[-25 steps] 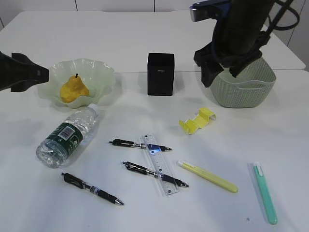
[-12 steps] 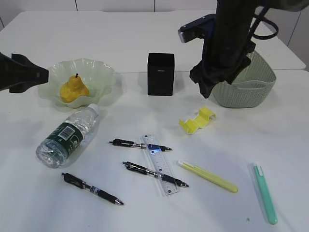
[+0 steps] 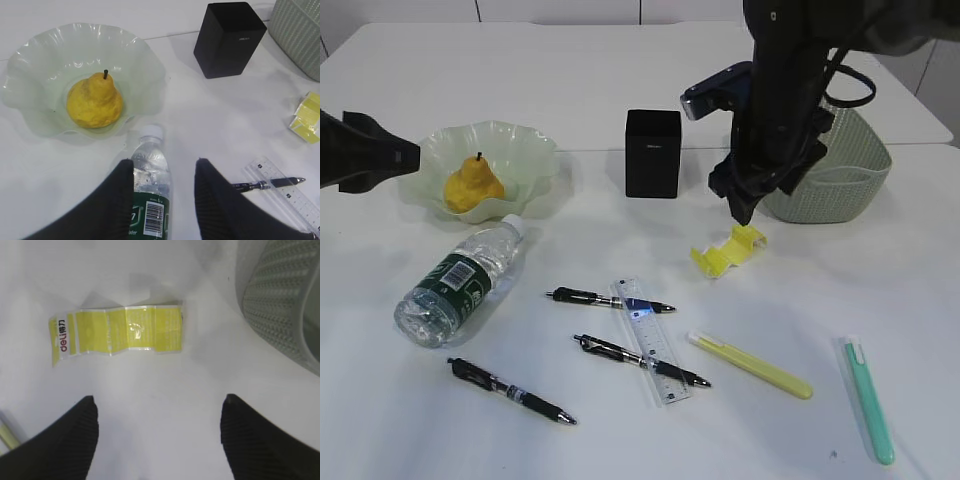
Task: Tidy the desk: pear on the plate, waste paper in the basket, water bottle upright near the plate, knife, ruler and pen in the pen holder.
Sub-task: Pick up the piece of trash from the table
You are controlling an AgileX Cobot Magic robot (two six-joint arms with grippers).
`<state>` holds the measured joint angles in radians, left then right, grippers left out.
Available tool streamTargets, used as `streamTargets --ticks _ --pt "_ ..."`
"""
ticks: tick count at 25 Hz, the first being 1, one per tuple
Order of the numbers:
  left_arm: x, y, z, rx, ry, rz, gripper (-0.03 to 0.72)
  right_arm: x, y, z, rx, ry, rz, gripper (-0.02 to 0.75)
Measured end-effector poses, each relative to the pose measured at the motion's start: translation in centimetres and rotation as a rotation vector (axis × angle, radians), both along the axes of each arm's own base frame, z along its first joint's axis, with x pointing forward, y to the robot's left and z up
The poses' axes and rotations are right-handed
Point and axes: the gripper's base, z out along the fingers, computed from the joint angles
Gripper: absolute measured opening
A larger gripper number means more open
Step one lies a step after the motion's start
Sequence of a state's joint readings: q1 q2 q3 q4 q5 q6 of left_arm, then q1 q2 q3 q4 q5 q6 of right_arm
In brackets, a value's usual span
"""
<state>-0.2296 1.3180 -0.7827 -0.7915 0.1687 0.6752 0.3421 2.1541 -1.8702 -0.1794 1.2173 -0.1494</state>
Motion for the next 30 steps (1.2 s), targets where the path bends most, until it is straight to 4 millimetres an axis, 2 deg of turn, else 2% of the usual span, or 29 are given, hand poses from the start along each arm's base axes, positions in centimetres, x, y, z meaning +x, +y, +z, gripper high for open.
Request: streamTargets --ticks 5,11,14,18,27,30 --pt "0.0 0.0 0.0 0.0 0.0 0.0 0.286 1.0 0.3 -2.1 -0.01 0.028 0.001 0.561" --pt "0.0 0.0 0.0 0.0 0.0 0.0 0.286 2.4 0.9 -1.7 0.011 -0.027 -0.002 0.561" --pt "0.0 0.0 0.0 0.0 0.002 -0.001 0.286 2.8 1.0 -2.3 0.012 -0.024 -0.005 0.561" --pt "0.0 0.0 0.0 -0.001 0.003 -0.003 0.286 2.9 1.1 -3.2 0.009 -0.004 -0.008 0.561" --pt "-0.1 -0.1 -0.1 -0.002 0.01 -0.009 0.286 3.1 1.2 -3.6 0.012 -0.012 -0.005 0.561" --pt "-0.2 -0.2 -0.1 -0.004 0.022 -0.019 0.286 3.2 1.2 -4.4 0.003 0.002 -0.004 0.561"
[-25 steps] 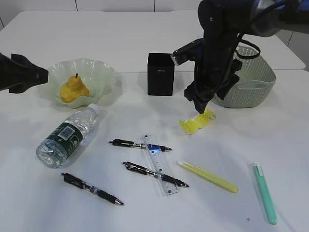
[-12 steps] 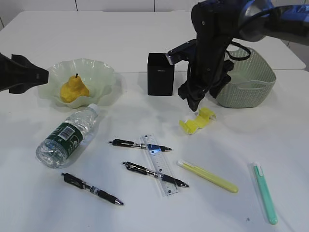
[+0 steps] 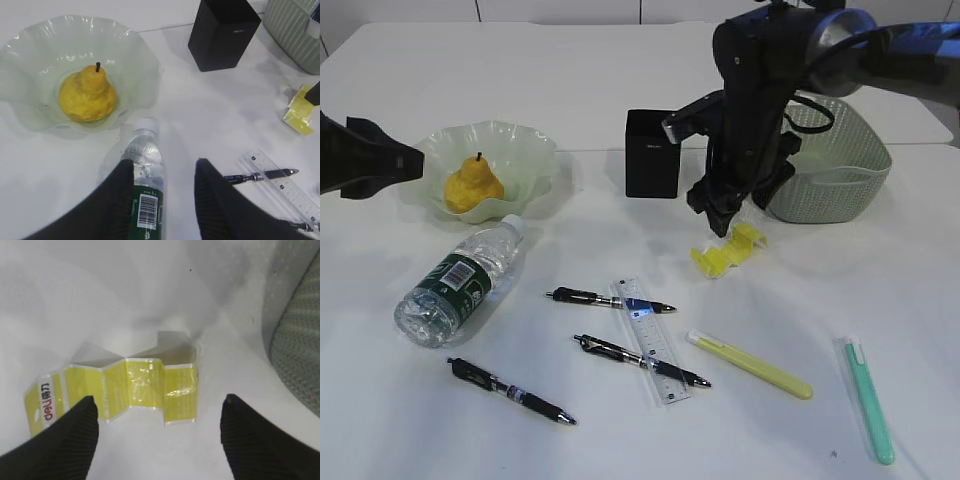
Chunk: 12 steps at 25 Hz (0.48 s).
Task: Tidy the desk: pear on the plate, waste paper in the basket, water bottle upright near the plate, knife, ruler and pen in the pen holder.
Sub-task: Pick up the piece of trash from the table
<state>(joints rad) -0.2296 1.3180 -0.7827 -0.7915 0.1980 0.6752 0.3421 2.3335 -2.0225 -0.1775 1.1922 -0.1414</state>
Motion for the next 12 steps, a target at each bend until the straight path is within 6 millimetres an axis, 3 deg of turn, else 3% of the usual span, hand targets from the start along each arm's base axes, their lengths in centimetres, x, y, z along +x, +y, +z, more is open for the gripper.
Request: streamTargets --ticks 12 --pt "-0.1 -0.1 -0.1 -0.002 0.019 -0.017 0.286 0.2 -0.1 -2.2 -0.016 0.041 -0.004 0.559"
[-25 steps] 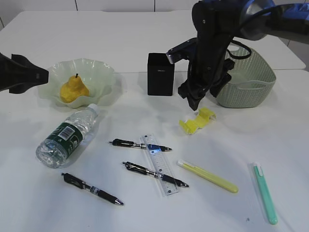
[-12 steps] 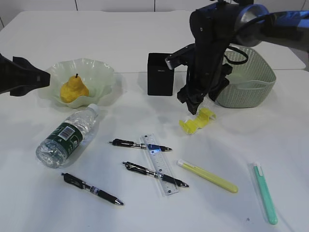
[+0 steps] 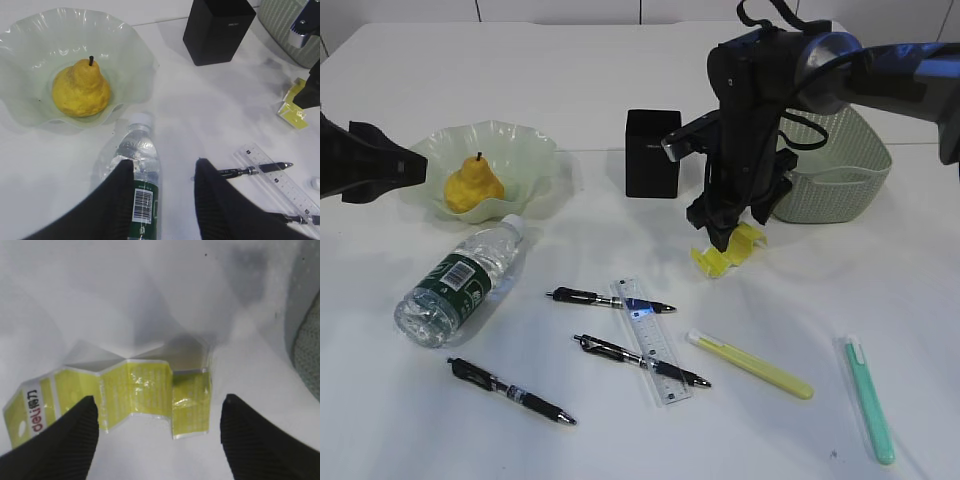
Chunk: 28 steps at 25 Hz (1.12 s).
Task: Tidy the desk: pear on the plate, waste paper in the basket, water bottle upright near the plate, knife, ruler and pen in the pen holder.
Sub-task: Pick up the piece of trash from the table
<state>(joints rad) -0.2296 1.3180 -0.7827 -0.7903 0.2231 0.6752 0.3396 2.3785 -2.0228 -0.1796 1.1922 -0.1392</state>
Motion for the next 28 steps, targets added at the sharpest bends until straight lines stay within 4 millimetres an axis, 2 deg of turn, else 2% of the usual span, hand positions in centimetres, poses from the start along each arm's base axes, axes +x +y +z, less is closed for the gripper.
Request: streamTargets --ticks 28 --pt "-0.18 -0.15 -0.15 -0.002 0.023 -0.021 0.286 0.4 -0.43 0.06 -0.005 -0.033 -0.015 0.557"
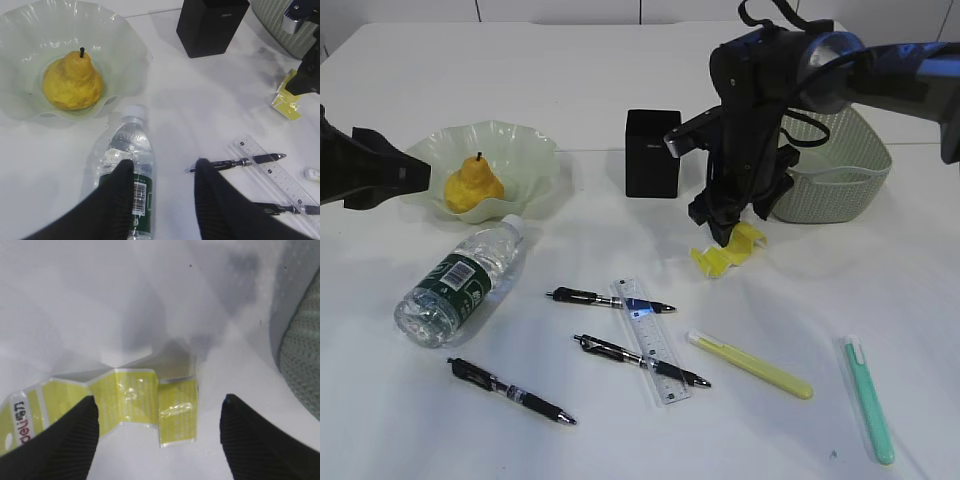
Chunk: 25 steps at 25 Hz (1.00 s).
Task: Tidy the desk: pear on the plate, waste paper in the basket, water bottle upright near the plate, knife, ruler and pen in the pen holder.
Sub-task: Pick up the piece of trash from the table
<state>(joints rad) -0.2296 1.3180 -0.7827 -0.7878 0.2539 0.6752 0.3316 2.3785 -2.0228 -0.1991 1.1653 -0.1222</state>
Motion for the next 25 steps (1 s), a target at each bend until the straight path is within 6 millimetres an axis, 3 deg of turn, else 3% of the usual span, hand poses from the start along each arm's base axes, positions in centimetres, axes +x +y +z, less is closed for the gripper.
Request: streamTargets --ticks 25 --pt "0.0 0.0 0.0 0.0 0.001 -0.001 0.27 0.3 -0.1 -1.0 -0.016 -0.007 -0.005 0.557"
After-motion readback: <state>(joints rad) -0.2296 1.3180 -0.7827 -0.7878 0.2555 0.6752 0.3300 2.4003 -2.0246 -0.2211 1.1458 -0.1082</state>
